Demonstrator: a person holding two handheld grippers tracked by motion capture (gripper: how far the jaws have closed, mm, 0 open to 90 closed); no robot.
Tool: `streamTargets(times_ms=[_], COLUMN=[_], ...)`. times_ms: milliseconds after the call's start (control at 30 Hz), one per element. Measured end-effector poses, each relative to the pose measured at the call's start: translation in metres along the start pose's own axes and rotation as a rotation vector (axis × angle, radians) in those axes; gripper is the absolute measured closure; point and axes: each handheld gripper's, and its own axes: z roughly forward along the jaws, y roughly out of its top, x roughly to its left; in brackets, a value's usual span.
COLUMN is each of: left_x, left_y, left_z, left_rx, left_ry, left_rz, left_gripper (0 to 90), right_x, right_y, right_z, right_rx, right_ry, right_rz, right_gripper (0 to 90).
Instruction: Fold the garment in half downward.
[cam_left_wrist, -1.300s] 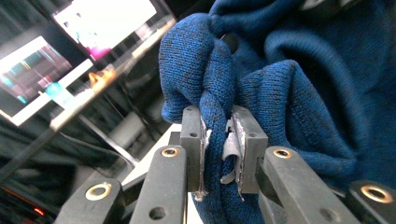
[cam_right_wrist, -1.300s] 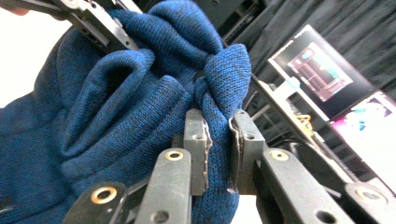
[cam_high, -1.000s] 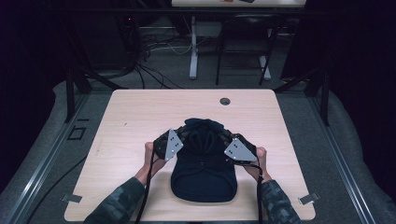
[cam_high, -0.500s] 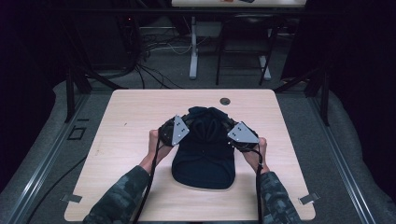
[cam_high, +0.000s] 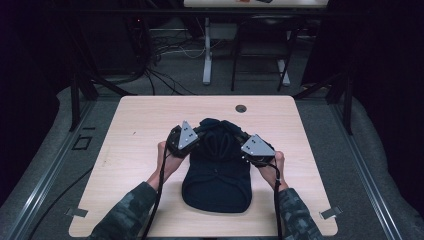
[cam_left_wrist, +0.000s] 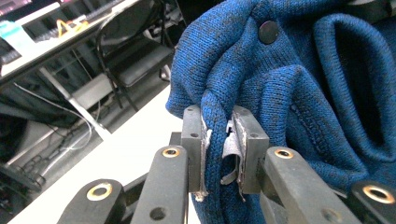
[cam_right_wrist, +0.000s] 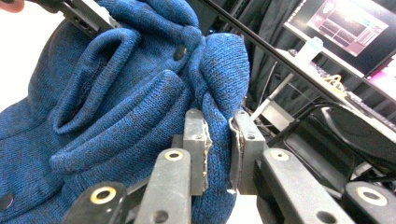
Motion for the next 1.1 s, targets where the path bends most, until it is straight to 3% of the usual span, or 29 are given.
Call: streamTargets(times_ms=[67, 133, 200, 233, 300, 367, 400, 467, 567, 633, 733, 900, 1100], left_x=[0.009, 0.017, 0.026, 0.029, 0.032, 0.024, 0.016, 0.006, -0.003, -0.007, -0.012, -0.021, -0.028], left_y=[0.007, 0.013, 0.021, 0.026, 0.037, 0.043, 0.041, 0.033, 0.017, 0.009, 0.000, -0.009, -0.019], left_z=[0.017, 0.034, 0.044, 0.045, 0.039, 0.028, 0.022, 0.016, 0.012, 0.011, 0.010, 0.002, -0.007], left_rx=[0.076, 0.140, 0.164, 0.151, 0.076, 0.018, -0.009, -0.030, -0.042, -0.041, -0.057, -0.071, -0.028], left_ry=[-0.061, -0.088, -0.081, -0.062, 0.006, 0.068, 0.106, 0.130, 0.141, 0.147, 0.148, 0.143, 0.096], left_rz=[-0.068, -0.107, -0.134, -0.138, -0.121, -0.029, 0.037, 0.077, 0.067, 0.059, 0.042, 0.050, 0.055], left_gripper=[75.0, 75.1, 76.1, 76.5, 77.2, 77.5, 77.6, 77.6, 77.7, 77.8, 77.9, 78.0, 77.8], right_x=[-0.007, -0.016, -0.027, -0.032, -0.040, -0.042, -0.041, -0.036, -0.032, -0.027, -0.019, -0.011, 0.002], right_y=[0.000, -0.001, 0.001, 0.004, 0.013, 0.020, 0.021, 0.018, 0.008, 0.002, -0.003, -0.009, -0.015], right_z=[0.010, 0.026, 0.041, 0.044, 0.045, 0.039, 0.034, 0.027, 0.019, 0.017, 0.014, 0.009, -0.004], right_rx=[0.021, 0.073, 0.107, 0.106, 0.069, 0.018, 0.003, -0.009, -0.019, -0.019, -0.006, -0.005, 0.013], right_ry=[-0.006, 0.000, 0.002, -0.010, -0.040, -0.065, -0.060, -0.031, 0.032, 0.069, 0.097, 0.118, 0.158], right_rz=[0.001, 0.012, 0.017, 0.015, 0.022, 0.038, 0.041, 0.050, 0.140, 0.171, 0.174, 0.165, 0.140], right_gripper=[78.6, 78.6, 78.7, 78.7, 78.7, 78.8, 78.8, 78.7, 78.6, 78.5, 78.4, 78.3, 78.2])
